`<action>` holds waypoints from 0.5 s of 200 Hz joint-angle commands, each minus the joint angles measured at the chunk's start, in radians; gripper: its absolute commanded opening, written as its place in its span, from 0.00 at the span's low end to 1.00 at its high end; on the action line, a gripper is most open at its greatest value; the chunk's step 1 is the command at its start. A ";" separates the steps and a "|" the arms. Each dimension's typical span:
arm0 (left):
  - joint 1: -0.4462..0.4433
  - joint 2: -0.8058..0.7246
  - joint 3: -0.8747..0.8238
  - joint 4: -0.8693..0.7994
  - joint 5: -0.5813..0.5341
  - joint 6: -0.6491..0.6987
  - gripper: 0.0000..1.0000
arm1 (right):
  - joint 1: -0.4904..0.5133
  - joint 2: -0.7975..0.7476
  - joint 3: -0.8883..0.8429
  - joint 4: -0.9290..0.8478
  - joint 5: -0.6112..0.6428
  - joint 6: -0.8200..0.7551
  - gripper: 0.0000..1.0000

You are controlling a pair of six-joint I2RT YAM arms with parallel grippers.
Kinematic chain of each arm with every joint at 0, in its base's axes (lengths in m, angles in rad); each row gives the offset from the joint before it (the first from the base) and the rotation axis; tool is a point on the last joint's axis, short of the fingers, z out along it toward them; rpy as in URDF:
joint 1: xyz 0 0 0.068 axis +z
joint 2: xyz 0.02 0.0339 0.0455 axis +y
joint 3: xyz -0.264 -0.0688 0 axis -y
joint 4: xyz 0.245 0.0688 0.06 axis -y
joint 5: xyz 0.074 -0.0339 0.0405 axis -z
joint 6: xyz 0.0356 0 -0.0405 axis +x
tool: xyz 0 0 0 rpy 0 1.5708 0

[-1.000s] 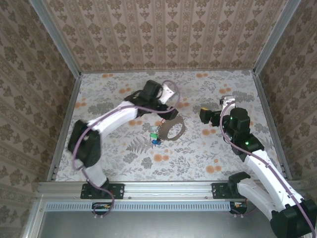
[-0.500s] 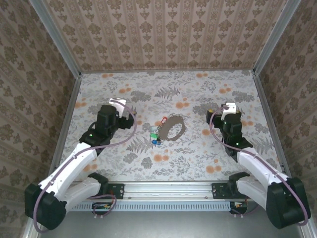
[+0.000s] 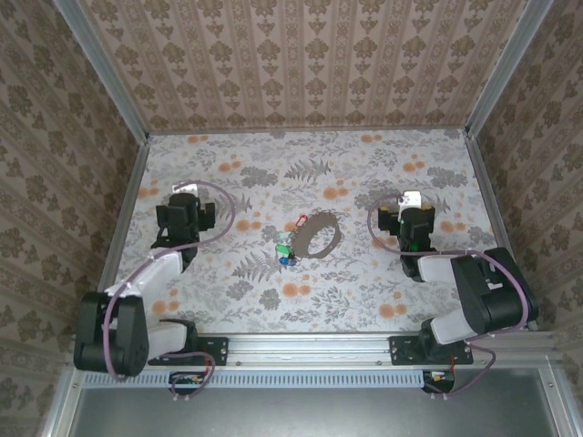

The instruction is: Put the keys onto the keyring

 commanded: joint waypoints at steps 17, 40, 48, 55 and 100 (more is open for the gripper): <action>0.055 0.150 -0.057 0.357 -0.006 0.030 1.00 | -0.069 0.016 0.063 0.017 -0.078 0.044 1.00; 0.062 0.262 -0.082 0.503 0.018 0.042 1.00 | -0.117 0.066 0.023 0.126 -0.162 0.067 1.00; 0.070 0.264 -0.064 0.453 0.031 0.028 1.00 | -0.114 0.065 0.024 0.123 -0.158 0.066 1.00; 0.088 0.261 -0.058 0.439 0.065 0.014 1.00 | -0.115 0.054 0.034 0.080 -0.159 0.070 1.00; 0.133 0.254 -0.061 0.429 0.151 -0.012 1.00 | -0.115 0.058 0.027 0.103 -0.159 0.067 1.00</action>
